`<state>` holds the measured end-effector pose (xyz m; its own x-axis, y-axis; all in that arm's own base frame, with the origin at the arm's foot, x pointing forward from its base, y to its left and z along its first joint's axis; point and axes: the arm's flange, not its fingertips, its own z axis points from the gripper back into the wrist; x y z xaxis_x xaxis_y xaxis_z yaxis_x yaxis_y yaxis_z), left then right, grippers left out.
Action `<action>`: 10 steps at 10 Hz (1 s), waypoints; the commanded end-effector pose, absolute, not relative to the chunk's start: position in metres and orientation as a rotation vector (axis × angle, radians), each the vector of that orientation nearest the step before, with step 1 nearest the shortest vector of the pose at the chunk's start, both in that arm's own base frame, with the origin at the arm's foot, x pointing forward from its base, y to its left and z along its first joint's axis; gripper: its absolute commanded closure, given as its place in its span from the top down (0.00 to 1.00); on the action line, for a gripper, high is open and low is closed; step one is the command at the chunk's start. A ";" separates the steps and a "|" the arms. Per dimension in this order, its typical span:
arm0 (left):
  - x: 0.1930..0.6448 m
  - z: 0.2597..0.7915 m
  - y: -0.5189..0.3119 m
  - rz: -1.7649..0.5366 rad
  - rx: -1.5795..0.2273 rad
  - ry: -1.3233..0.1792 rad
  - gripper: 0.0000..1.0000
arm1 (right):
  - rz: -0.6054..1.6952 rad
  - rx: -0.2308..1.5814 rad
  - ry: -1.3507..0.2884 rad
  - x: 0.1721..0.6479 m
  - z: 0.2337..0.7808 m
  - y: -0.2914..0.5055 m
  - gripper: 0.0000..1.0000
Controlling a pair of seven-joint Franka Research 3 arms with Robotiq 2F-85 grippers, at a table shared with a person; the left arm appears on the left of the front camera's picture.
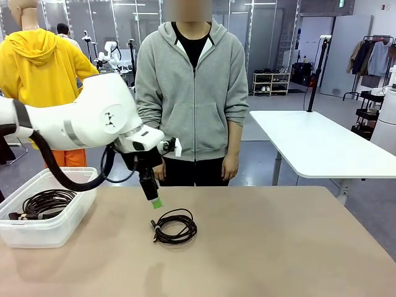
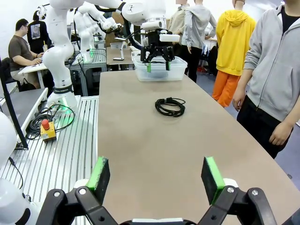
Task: Organize and store the cables.
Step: Place the USB Extension Cable into the Organizing box.
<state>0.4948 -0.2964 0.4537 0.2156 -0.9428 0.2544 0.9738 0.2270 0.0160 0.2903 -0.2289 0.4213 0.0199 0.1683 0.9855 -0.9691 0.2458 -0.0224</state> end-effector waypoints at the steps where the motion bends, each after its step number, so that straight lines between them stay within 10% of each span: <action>1: 0.509 0.444 -0.324 -1.207 -0.061 -0.150 1.00 | 1.085 0.908 -1.193 0.290 0.427 -0.227 1.00; 7: 0.523 0.429 -0.324 -1.012 0.003 -0.100 1.00 | 1.085 0.908 -1.193 0.290 0.427 -0.227 1.00; 10: 0.526 0.428 -0.314 -0.552 -0.117 -0.166 1.00 | 1.085 0.908 -1.193 0.290 0.427 -0.227 1.00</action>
<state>0.5290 -0.3101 0.4263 0.7502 -0.6493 0.1252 0.6570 0.7534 -0.0294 0.2902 -0.2290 0.4213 0.0200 0.1685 0.9855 -0.9689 0.2463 -0.0224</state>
